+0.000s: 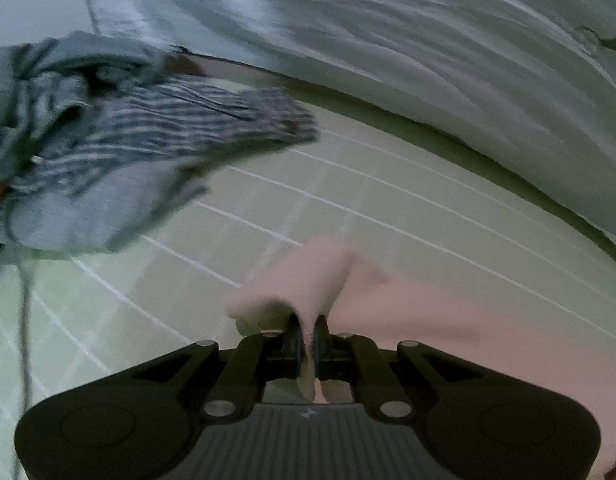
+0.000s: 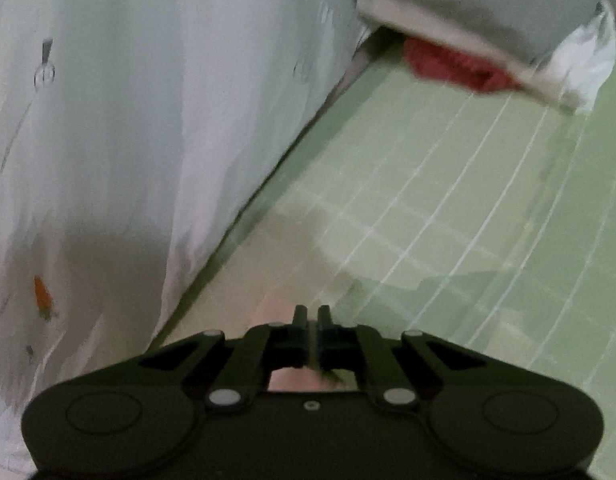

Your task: Fold clothes

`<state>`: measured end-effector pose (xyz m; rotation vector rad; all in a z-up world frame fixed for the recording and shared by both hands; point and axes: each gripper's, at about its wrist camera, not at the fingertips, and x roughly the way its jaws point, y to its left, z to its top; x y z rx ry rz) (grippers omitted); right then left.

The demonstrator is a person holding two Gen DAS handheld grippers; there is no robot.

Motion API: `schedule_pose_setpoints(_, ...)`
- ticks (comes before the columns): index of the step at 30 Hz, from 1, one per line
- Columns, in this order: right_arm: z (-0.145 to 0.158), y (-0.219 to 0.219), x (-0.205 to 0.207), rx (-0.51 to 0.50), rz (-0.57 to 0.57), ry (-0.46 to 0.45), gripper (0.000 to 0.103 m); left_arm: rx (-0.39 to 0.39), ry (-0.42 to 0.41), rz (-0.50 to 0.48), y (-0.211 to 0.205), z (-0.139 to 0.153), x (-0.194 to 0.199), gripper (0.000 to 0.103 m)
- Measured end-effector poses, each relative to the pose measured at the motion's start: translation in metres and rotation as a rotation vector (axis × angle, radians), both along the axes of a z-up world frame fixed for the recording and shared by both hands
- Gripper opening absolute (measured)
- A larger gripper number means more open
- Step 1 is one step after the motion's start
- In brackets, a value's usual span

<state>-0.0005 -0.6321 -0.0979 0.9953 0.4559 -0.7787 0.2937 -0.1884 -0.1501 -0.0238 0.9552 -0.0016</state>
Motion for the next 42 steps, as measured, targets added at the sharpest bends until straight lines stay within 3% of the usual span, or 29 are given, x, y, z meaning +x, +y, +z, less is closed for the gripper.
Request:
schedule_pose_setpoints(10, 0.032, -0.046, -0.043, -0.182, -0.174, 0.079, 0.004, 0.115, -0.059, 0.222, 0.086, 0.020, 0.020, 0.006)
schedule_pose_setpoints(14, 0.037, -0.058, -0.056, -0.229, -0.216, 0.110, 0.006, 0.071, -0.044, 0.282, 0.103, 0.024, 0.017, 0.009)
schedule_pose_setpoints(16, 0.028, -0.054, -0.055, -0.191, -0.200, 0.154, 0.014, 0.064, -0.023, 0.257, 0.097, 0.026, 0.010, 0.014)
schedule_pose_setpoints(17, 0.022, -0.048, -0.055, -0.175, -0.181, 0.163, 0.029, 0.059, -0.014, 0.244, 0.094, 0.027, 0.006, 0.024)
schedule_pose_setpoints(18, 0.016, -0.041, -0.055, -0.159, -0.162, 0.172, 0.050, 0.039, -0.017, 0.233, 0.089, 0.031, -0.002, 0.039)
schedule_pose_setpoints(20, 0.006, -0.026, -0.054, -0.134, -0.106, 0.198, 0.068, -0.013, -0.030, 0.195, 0.077, 0.040, -0.022, 0.060)
schedule_pose_setpoints(21, 0.002, -0.016, -0.053, -0.129, -0.057, 0.221, 0.067, -0.038, -0.036, 0.175, 0.071, 0.044, -0.033, 0.066)
schedule_pose_setpoints(23, -0.007, 0.003, -0.050, -0.128, 0.052, 0.282, 0.070, -0.069, -0.017, 0.106, 0.053, 0.051, -0.057, 0.069)
schedule_pose_setpoints(26, -0.021, 0.035, -0.051, -0.108, 0.200, 0.339, 0.070, -0.111, 0.069, -0.053, 0.017, 0.050, -0.094, 0.073)
schedule_pose_setpoints(32, -0.034, 0.078, -0.075, -0.069, 0.308, 0.340, 0.074, -0.146, 0.230, -0.360, -0.045, 0.032, -0.173, 0.073)
schedule_pose_setpoints(36, -0.044, 0.107, -0.091, -0.043, 0.380, 0.339, 0.076, -0.122, 0.265, -0.434, -0.060, 0.023, -0.205, 0.073)
schedule_pose_setpoints(40, -0.049, 0.127, -0.106, -0.027, 0.429, 0.335, 0.075, -0.141, 0.277, -0.444, -0.065, 0.019, -0.226, 0.070)
schedule_pose_setpoints(42, -0.050, 0.130, -0.113, -0.025, 0.436, 0.330, 0.068, -0.157, 0.281, -0.453, -0.065, 0.017, -0.233, 0.051)
